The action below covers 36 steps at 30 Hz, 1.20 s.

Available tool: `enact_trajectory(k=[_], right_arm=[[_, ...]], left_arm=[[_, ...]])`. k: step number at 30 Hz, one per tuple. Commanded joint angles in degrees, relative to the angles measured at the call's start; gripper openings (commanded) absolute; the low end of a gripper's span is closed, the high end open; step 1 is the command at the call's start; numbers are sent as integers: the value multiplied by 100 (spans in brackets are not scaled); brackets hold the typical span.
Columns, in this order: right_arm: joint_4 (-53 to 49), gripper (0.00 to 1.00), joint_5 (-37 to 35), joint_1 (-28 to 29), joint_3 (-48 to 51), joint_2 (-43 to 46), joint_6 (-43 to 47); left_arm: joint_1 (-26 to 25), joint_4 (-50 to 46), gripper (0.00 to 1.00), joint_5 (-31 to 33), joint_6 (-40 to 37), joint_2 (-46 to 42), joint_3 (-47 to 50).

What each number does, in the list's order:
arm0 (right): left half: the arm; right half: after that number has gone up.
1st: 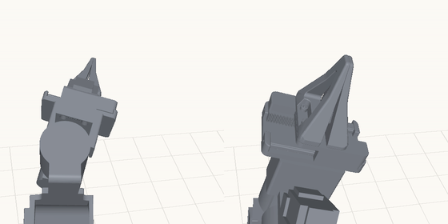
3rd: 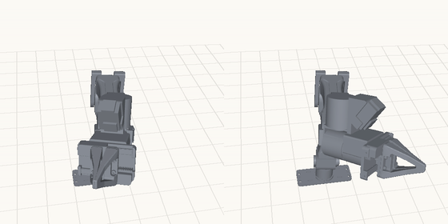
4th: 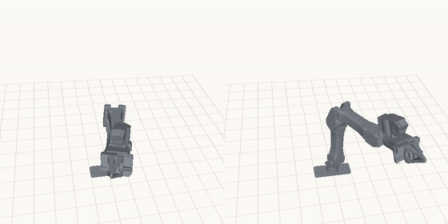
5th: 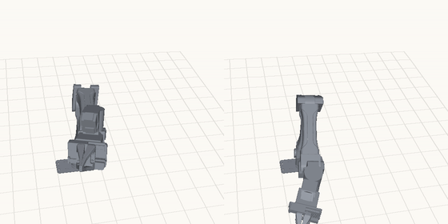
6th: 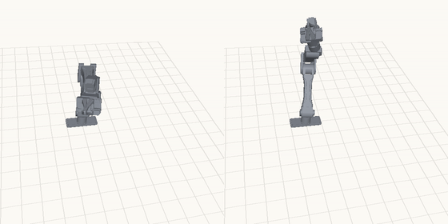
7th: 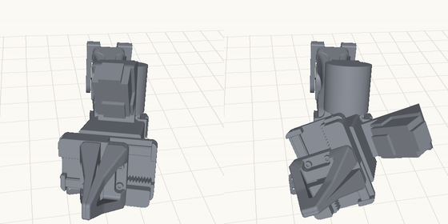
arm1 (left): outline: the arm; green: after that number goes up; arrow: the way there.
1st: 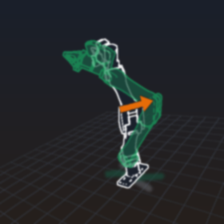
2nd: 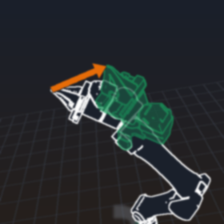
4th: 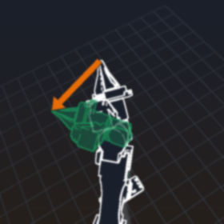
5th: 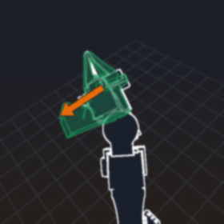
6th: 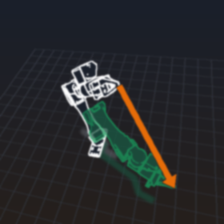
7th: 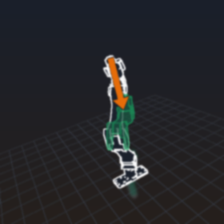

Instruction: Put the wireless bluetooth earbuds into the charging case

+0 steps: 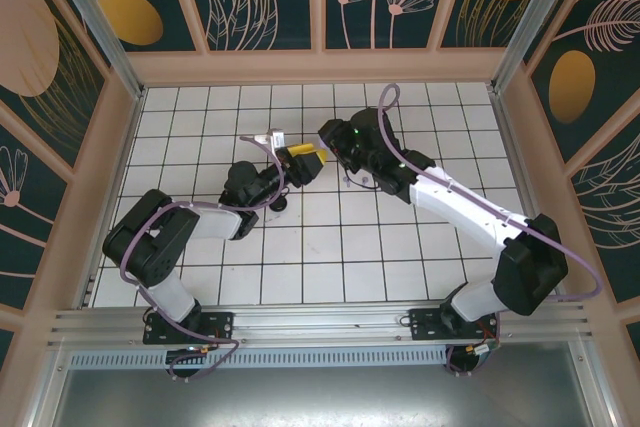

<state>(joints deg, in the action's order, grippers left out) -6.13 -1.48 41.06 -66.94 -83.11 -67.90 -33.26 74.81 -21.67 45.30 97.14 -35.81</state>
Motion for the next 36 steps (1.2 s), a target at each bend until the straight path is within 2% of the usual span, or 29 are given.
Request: enact_trajectory(k=[1, 13, 16, 24, 29, 36], right_arm=[[182, 34, -51, 60, -178, -95, -17], [235, 34, -10, 218, -285, -184, 13], [225, 34, -28, 245, -309, -185, 22], [191, 34, -52, 297, -320, -152, 40], [191, 34, -93, 314, -294, -122, 22], [212, 36, -159, 310, -289, -76, 4]], left_arm=[[-40, 347, 78, -58, 41, 32, -137], [-49, 322, 76, -21, 49, 68, -284], [-47, 333, 69, -48, 50, 68, -299], [-48, 411, 41, 21, 67, 222, -267], [-49, 432, 27, 49, 78, 209, -268], [-49, 438, 13, 40, 87, 191, -260]])
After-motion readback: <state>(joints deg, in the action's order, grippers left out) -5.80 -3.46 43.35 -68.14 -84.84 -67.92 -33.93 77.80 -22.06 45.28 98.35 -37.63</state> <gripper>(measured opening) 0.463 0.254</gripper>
